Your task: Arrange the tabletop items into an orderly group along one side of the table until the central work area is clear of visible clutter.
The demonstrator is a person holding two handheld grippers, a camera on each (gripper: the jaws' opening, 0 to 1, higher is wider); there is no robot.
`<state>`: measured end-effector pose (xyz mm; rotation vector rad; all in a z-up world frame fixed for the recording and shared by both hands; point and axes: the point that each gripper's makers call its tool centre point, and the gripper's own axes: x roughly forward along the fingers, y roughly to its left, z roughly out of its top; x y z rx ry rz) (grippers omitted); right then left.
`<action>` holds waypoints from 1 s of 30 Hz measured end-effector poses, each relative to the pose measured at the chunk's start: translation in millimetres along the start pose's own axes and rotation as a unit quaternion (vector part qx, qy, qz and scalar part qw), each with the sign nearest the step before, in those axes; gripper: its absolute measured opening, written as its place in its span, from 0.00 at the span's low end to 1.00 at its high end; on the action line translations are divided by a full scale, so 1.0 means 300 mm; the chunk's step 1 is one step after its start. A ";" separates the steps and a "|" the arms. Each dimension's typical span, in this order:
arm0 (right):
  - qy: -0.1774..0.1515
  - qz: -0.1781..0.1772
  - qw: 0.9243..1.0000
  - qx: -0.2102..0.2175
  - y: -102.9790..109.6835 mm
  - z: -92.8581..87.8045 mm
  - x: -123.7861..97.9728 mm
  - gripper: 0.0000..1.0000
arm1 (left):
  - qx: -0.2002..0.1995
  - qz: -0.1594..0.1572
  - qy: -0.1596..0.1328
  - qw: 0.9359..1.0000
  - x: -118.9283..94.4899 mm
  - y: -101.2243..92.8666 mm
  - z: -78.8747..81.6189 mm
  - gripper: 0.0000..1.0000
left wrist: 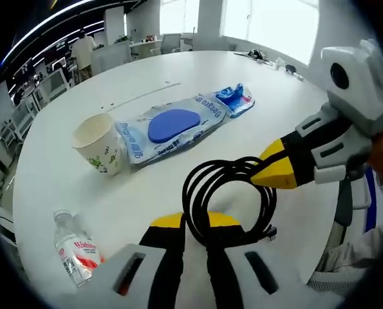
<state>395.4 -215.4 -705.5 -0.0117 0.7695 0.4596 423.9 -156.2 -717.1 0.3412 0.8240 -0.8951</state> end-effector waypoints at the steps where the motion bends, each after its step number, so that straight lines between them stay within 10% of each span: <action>1: -0.002 -0.002 1.000 -0.002 -0.003 0.005 -0.007 0.00 | 0.000 0.000 -0.003 1.000 -0.003 -0.003 0.009 0.09; 30: -0.059 -0.051 0.997 -0.009 -0.164 0.098 -0.249 0.00 | 0.035 -0.024 -0.074 0.996 -0.029 -0.158 0.273 0.09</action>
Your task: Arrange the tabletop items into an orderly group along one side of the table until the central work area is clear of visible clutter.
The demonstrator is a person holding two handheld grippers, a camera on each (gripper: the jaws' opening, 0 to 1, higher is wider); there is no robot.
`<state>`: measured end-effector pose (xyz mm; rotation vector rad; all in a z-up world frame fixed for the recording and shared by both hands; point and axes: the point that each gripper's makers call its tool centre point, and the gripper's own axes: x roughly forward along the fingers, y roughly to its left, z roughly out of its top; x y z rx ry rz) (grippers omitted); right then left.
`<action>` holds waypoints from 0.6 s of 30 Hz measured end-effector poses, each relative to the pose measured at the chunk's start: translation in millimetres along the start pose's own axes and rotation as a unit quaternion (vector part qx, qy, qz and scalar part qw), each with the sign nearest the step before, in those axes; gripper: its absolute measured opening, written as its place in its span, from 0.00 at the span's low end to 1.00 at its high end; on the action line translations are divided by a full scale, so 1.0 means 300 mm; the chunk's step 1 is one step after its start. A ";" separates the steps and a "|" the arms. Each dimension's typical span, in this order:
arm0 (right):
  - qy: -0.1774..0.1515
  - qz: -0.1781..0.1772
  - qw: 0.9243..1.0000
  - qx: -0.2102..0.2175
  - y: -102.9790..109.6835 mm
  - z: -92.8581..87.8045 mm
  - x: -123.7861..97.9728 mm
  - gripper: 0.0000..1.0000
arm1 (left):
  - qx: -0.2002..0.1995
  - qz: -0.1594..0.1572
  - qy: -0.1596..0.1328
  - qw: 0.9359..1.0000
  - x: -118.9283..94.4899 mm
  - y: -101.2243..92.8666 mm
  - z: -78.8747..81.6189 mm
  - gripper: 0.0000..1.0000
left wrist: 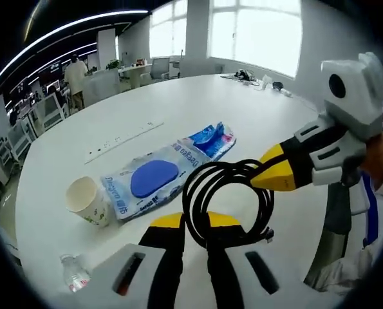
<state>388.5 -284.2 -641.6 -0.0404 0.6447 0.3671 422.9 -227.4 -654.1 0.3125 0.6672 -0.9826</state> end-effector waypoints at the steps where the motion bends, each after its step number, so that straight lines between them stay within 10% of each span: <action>1: -0.001 -0.002 1.000 0.000 -0.009 0.001 -0.008 0.00 | 0.003 -0.002 -0.003 1.000 0.005 -0.012 0.014 0.09; 18: -0.014 -0.047 0.999 0.006 -0.211 -0.010 -0.168 0.00 | 0.030 -0.038 -0.023 0.999 0.110 -0.183 0.178 0.09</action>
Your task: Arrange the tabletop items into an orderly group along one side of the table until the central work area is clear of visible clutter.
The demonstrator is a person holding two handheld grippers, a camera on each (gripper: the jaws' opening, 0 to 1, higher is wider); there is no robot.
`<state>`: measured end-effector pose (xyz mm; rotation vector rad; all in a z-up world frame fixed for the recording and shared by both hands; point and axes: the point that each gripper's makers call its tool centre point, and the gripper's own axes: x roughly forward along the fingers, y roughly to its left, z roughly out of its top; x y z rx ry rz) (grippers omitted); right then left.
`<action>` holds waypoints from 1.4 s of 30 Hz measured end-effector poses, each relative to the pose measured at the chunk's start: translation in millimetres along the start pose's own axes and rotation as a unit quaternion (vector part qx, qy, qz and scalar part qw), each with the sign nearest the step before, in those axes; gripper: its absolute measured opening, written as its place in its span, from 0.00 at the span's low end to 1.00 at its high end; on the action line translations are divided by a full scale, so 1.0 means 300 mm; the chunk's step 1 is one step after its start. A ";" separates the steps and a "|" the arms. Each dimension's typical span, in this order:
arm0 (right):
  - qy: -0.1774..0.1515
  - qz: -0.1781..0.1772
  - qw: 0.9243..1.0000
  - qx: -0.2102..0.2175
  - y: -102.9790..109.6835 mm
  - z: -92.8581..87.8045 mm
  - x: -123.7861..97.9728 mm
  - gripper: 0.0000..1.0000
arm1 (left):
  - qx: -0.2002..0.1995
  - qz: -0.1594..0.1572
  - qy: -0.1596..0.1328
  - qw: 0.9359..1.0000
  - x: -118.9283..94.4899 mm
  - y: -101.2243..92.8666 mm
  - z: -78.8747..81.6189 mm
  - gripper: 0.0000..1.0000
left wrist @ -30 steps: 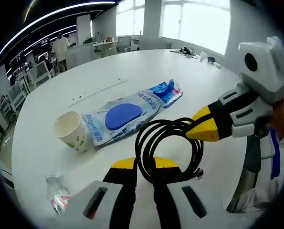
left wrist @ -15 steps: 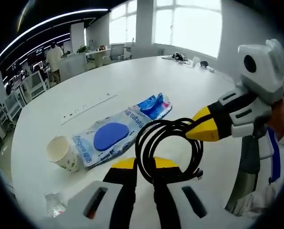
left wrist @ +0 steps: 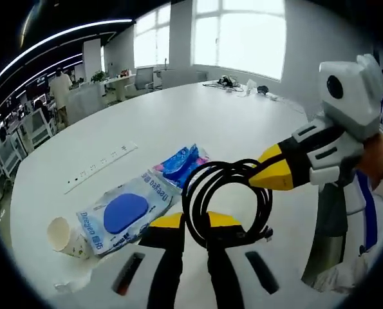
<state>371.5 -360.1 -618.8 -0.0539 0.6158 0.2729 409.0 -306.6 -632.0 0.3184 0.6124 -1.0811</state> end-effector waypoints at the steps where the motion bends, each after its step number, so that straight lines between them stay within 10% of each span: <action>1: 0.000 -0.001 1.000 0.000 -0.009 -0.002 -0.004 0.00 | 0.001 -0.003 0.000 1.000 0.010 -0.010 0.008 0.10; 18: 0.013 -0.013 1.000 0.019 -0.165 -0.060 -0.027 0.01 | 0.006 -0.030 0.017 0.999 0.161 -0.087 0.061 0.10; 42: 0.066 0.025 0.995 0.067 -0.288 -0.221 0.149 0.01 | -0.041 -0.046 0.091 0.994 0.380 -0.049 -0.056 0.10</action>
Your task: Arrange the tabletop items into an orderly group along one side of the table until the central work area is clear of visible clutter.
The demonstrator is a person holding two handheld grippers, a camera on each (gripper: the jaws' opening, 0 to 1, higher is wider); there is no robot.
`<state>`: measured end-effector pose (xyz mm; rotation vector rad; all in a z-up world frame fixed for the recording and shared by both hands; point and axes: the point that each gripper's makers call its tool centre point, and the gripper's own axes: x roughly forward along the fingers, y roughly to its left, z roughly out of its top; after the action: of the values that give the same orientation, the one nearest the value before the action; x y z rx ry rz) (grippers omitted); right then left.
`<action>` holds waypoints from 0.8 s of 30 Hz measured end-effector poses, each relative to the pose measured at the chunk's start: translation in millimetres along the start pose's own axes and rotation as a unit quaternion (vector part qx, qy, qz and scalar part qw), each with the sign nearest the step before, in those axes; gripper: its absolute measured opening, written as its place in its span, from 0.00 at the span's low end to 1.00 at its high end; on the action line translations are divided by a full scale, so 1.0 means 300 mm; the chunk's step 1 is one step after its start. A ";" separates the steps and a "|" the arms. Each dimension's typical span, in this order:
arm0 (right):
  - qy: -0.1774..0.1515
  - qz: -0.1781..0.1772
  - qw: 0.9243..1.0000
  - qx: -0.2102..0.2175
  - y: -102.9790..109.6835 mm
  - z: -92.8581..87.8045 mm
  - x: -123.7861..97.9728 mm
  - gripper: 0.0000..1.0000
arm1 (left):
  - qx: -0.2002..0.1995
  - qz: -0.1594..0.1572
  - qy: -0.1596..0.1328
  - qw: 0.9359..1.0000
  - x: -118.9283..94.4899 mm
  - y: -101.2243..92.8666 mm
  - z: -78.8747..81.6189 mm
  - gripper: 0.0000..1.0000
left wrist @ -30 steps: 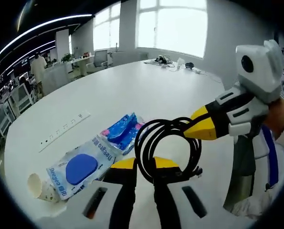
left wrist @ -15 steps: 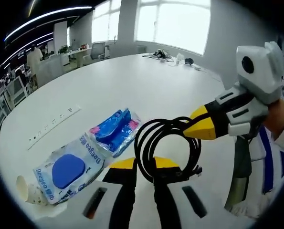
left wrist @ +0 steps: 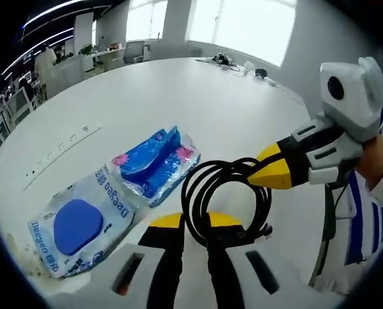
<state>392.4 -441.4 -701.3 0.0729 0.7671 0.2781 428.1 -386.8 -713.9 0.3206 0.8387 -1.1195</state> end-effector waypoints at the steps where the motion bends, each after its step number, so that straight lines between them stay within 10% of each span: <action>1: 0.002 0.001 1.000 0.002 -0.004 -0.006 0.010 0.01 | -0.003 -0.001 0.005 1.000 0.012 0.004 -0.007 0.10; 24: 0.040 -0.005 0.999 0.033 -0.089 -0.100 0.133 0.03 | -0.050 -0.005 0.039 0.998 0.141 0.035 -0.068 0.09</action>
<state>404.8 -457.1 -754.2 0.1212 0.8554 0.2478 436.1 -397.6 -760.1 0.2779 0.9634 -1.0750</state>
